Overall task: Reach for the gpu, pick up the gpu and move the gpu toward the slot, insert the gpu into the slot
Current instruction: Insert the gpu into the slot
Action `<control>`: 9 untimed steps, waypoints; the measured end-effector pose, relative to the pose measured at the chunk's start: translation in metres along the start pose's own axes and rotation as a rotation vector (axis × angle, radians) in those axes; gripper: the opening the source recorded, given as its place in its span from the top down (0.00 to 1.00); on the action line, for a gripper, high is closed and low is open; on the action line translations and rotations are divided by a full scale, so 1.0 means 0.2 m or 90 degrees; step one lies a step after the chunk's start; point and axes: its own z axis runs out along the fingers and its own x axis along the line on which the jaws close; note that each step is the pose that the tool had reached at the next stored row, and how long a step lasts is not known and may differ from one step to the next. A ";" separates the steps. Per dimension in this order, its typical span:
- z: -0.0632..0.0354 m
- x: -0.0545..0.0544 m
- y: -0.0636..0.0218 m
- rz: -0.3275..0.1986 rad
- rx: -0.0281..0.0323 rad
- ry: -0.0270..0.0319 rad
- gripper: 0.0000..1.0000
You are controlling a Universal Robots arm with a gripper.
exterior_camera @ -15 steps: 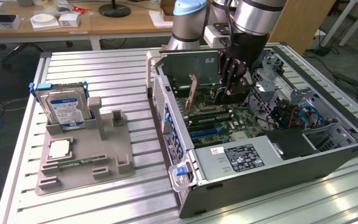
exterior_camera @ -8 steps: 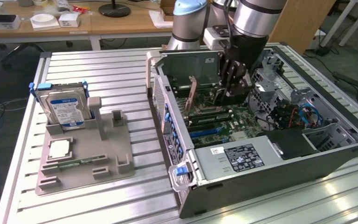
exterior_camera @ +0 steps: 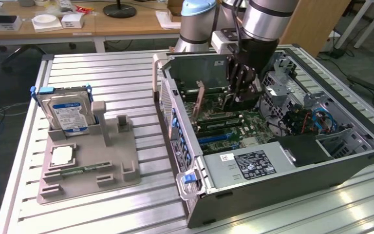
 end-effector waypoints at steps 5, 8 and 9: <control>0.009 0.00 0.013 0.000 0.0008 -0.0002 0.74; 0.014 0.00 0.014 0.000 0.0056 0.0002 0.74; 0.016 0.00 0.014 0.000 0.0071 0.0001 0.74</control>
